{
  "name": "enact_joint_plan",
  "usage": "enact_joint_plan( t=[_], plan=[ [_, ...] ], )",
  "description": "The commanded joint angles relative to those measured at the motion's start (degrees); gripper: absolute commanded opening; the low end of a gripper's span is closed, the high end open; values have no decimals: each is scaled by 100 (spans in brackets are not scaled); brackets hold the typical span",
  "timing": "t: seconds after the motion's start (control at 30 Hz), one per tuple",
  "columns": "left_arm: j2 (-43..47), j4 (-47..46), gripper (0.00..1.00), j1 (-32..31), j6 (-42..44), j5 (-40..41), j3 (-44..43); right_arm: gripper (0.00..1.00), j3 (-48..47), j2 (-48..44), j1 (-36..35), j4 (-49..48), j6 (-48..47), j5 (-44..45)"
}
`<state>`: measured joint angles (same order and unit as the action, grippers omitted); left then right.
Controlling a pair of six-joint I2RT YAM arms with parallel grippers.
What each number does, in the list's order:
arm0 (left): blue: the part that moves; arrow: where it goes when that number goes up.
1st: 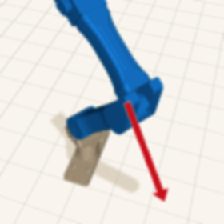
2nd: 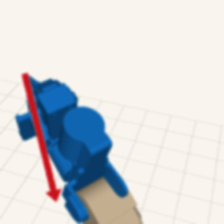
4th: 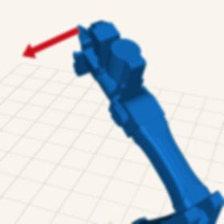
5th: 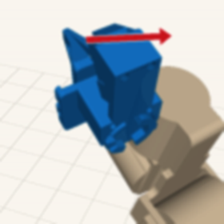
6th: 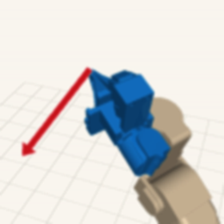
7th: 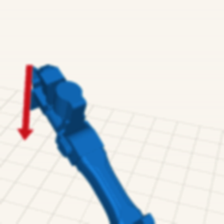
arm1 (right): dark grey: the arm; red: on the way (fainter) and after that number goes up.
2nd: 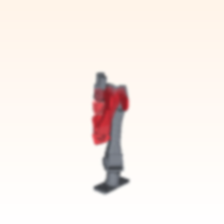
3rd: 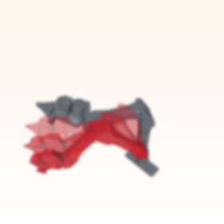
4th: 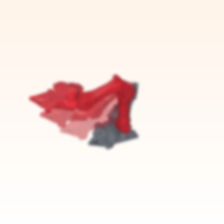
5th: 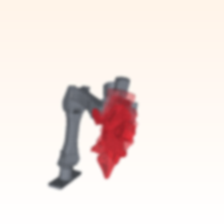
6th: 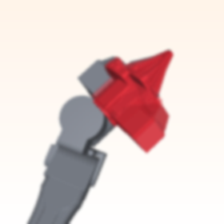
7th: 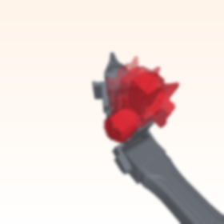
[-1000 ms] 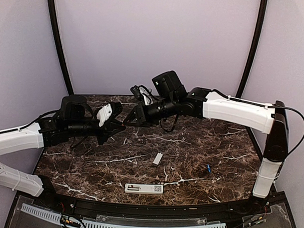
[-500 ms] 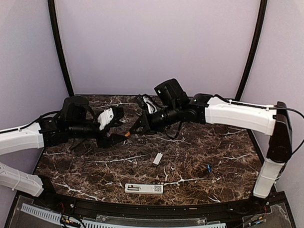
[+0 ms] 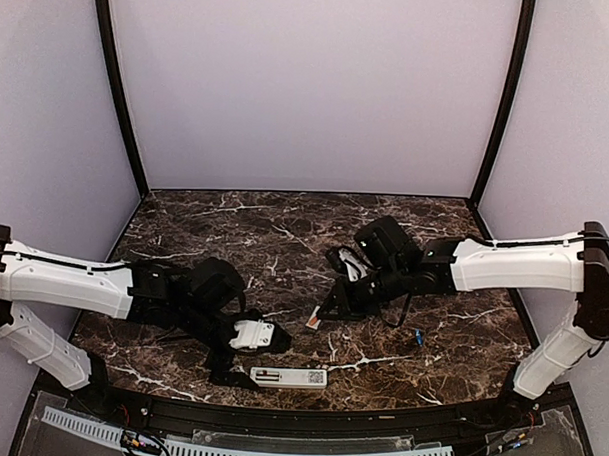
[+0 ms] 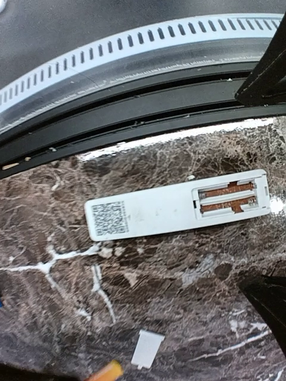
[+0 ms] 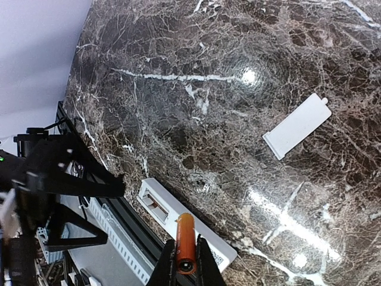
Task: Load the batteries into the remote control
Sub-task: Move the remote control without batteries to the center of the board.
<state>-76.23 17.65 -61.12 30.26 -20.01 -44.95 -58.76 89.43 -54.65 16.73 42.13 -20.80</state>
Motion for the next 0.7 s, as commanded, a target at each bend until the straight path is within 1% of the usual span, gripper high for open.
enact_joint_plan(
  t=[0.0, 0.03, 0.1, 0.13, 0.2, 0.3, 0.37, 0.4, 0.47, 0.5, 0.57, 0.6, 0.63, 0.67],
  plan=[
    [-459, 187, 99, -87, 401, 261, 50, 0, 110, -225, 47, -408, -86, 206],
    [-607, 121, 98, -131, 397, 313, 49, 0, 143, -257, 43, -416, -114, 229],
    [-824, -155, 96, -204, 320, 658, 86, 0, 247, -339, 57, -481, -158, 261],
    [-894, -360, 96, -219, 263, 971, 128, 0, 297, -376, 64, -517, -168, 275],
    [-1118, -552, 93, -240, 181, 1244, 113, 0, 378, -439, 78, -570, -200, 277],
    [-1396, -615, 86, -299, 51, 1415, 24, 0, 425, -489, 85, -558, -237, 279],
    [-1475, -541, 80, -375, 50, 1414, -19, 0, 480, -545, 86, -573, -241, 300],
    [-1483, -477, 74, -396, 63, 1347, -25, 0, 518, -579, 97, -582, -235, 305],
    [-1524, -376, 66, -463, 40, 1285, -54, 0, 586, -631, 122, -610, -218, 317],
    [-1550, -332, 64, -471, -14, 1229, -90, 0, 614, -655, 134, -619, -218, 321],
    [-1613, -206, 56, -491, -103, 1163, -153, 0, 645, -676, 152, -633, -206, 338],
    [-1636, -140, 49, -502, -132, 1156, -171, 0, 654, -680, 164, -636, -200, 343],
    [-1682, -113, 46, -508, -182, 1137, -207, 0, 662, -685, 165, -635, -198, 351],
    [-1701, -75, 38, -513, -215, 1138, -225, 0, 668, -687, 165, -633, -203, 354]
  ],
)
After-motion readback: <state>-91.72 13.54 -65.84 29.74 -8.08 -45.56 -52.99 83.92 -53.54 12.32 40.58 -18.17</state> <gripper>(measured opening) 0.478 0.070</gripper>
